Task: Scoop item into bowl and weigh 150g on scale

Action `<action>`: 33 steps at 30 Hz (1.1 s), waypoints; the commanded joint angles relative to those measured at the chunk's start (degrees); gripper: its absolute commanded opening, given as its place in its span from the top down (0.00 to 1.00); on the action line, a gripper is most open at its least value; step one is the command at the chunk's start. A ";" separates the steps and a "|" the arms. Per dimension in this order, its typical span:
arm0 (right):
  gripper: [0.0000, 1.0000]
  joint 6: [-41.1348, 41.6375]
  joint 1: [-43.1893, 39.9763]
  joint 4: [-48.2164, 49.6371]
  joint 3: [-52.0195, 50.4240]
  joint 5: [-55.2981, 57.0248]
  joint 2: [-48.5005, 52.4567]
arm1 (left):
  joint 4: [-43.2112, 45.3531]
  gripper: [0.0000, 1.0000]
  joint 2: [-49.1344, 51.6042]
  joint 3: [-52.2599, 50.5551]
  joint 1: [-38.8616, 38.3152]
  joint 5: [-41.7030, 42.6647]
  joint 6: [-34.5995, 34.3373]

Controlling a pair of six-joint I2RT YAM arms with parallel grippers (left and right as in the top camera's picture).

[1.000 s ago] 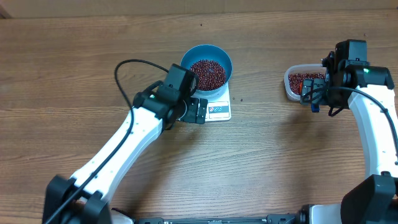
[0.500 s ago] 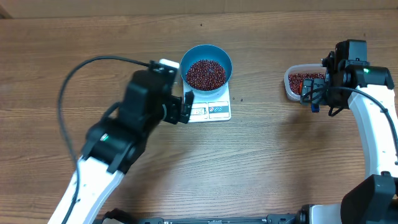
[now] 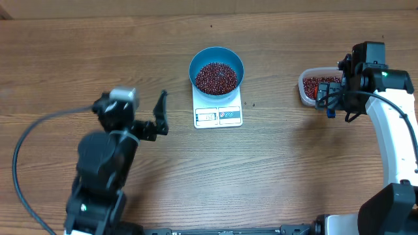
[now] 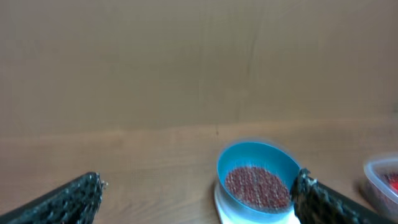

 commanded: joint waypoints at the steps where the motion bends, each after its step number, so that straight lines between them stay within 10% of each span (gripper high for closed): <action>1: 0.00 -0.26 -0.15 0.24 1.27 0.50 -0.68 | 8.61 0.00 -7.45 -10.05 4.42 5.35 1.49; 19: 0.00 -0.26 -0.15 0.24 1.27 0.50 -0.68 | 25.66 0.00 -34.84 -40.61 12.50 4.15 4.46; 33: 0.00 -0.26 -0.15 0.24 1.27 0.50 -0.68 | 4.33 0.01 -40.72 -41.53 14.75 2.64 4.28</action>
